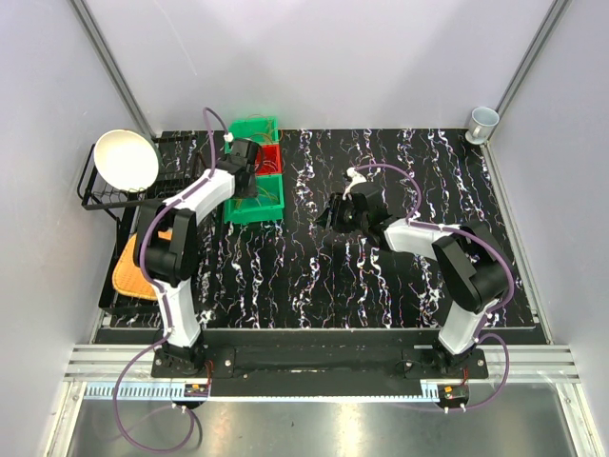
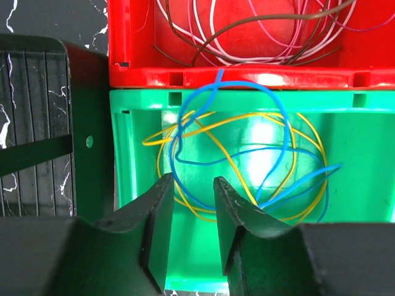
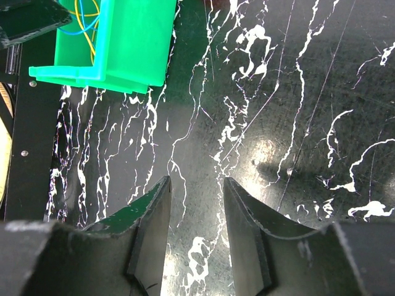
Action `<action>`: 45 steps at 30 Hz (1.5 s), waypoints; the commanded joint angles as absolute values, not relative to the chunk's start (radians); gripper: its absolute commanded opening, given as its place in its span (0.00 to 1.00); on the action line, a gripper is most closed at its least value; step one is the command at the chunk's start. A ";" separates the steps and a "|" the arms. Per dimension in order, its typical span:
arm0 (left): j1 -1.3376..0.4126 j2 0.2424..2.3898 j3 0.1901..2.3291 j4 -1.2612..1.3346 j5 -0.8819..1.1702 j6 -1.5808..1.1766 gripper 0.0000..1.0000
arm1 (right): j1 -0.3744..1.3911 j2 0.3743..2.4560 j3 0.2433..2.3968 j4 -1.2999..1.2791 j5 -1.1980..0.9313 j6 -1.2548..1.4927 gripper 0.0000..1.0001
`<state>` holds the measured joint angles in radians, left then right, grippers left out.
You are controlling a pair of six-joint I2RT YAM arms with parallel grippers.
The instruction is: Untangle the cables
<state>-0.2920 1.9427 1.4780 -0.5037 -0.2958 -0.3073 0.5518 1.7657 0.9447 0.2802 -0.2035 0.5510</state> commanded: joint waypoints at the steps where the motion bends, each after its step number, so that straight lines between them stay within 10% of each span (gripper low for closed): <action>1: -0.304 1.839 1.494 -0.505 -0.321 -0.318 0.40 | 0.555 1.776 0.989 0.282 -0.212 0.554 0.45; 22: -0.417 1.516 1.282 -0.428 -0.468 -0.299 0.89 | 0.555 1.773 0.993 0.273 -0.209 0.549 0.45; 45: -0.419 1.175 0.546 0.359 -0.417 0.034 0.86 | 0.557 1.766 0.991 0.267 -0.209 0.552 0.46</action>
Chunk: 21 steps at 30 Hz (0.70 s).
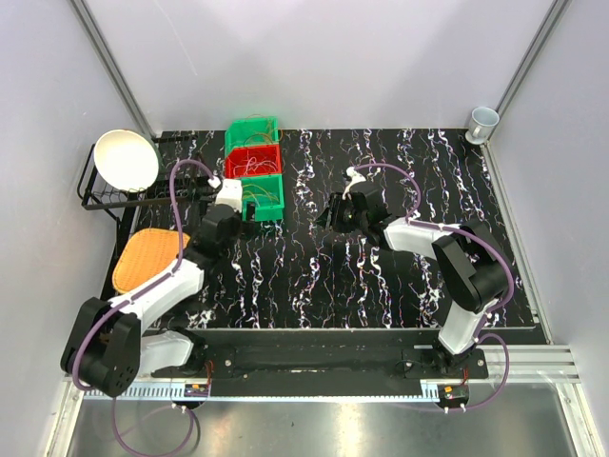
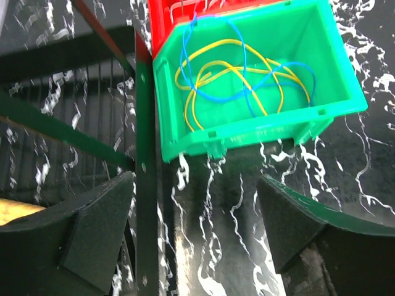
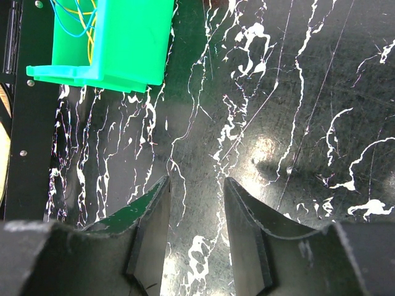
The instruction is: Untangle the cables
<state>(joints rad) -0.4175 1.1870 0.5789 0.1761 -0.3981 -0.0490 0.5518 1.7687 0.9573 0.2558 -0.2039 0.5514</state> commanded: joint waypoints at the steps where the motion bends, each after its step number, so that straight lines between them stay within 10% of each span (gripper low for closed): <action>1: -0.417 1.160 0.528 0.385 -0.404 0.047 0.87 | 0.557 1.769 0.994 0.267 -0.209 0.554 0.46; 17: -0.428 0.947 0.434 0.413 -0.218 -0.132 0.83 | 0.555 1.764 0.991 0.264 -0.189 0.548 0.53; 21: -0.456 0.803 0.508 0.201 -0.209 -0.185 0.99 | 0.557 1.761 0.991 0.264 -0.190 0.549 0.66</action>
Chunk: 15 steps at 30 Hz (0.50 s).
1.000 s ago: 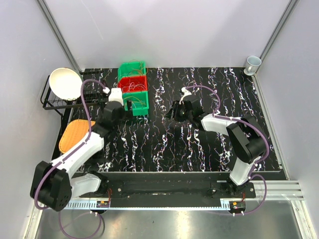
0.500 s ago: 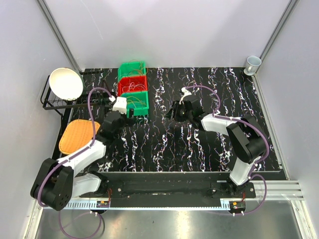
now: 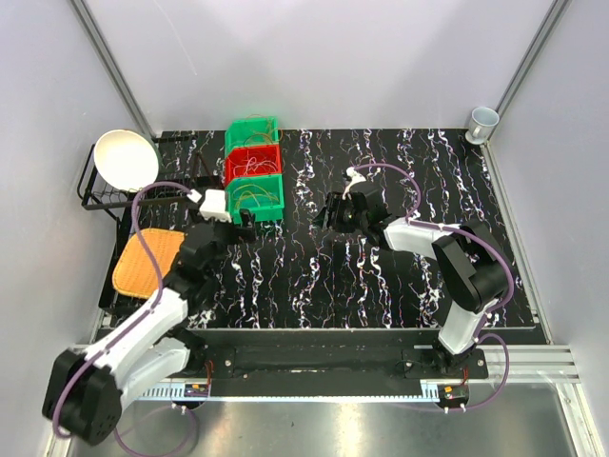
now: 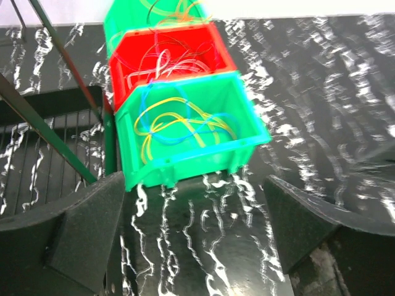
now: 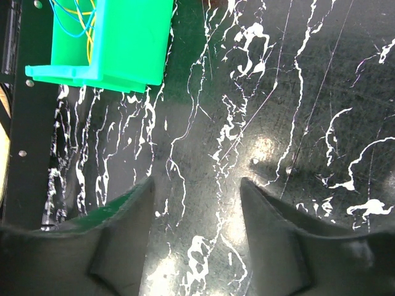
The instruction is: Untangle the cables
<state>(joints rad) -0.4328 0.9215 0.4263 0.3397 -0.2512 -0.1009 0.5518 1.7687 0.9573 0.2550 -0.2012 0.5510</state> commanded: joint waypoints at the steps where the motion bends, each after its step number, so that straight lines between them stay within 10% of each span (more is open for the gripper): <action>1: -0.457 0.778 0.520 0.161 -0.209 -0.189 0.99 | 0.557 1.759 0.989 0.265 -0.190 0.549 0.69; 7: -0.460 0.654 0.653 -0.188 -0.252 -0.224 0.99 | 0.557 1.749 0.976 0.271 -0.169 0.543 0.98; 15: -0.459 0.516 0.683 -0.423 -0.259 -0.230 0.99 | 0.557 1.657 0.922 0.302 -0.075 0.509 1.00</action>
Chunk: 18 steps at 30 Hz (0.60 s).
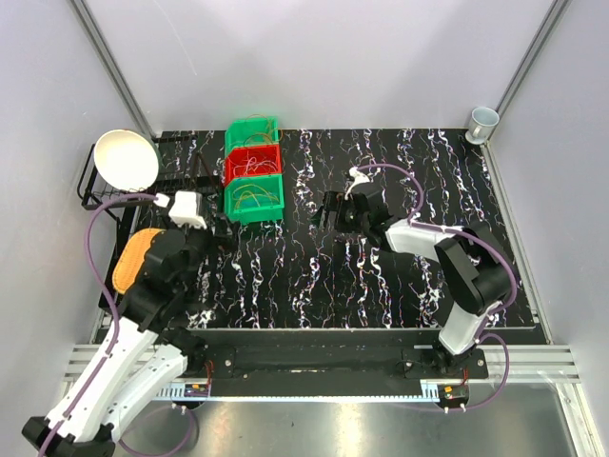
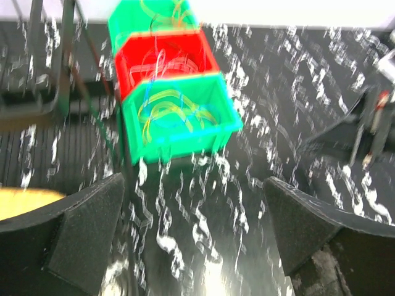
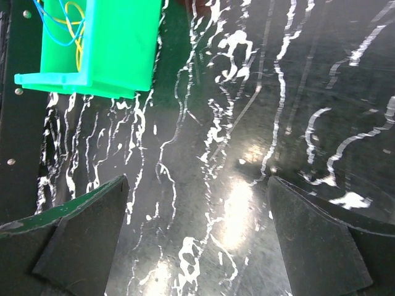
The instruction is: Untangle the cables
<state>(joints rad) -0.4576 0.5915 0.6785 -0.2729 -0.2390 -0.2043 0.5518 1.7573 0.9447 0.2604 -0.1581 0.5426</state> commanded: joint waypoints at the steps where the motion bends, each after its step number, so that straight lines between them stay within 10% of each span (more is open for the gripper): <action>1: -0.460 0.497 0.675 -0.431 -0.261 -0.236 0.99 | 0.555 1.643 0.905 0.310 -0.060 0.500 1.00; 18: -0.460 0.183 0.554 -0.463 -0.305 -0.222 0.99 | 0.555 1.240 0.825 0.087 0.531 0.463 1.00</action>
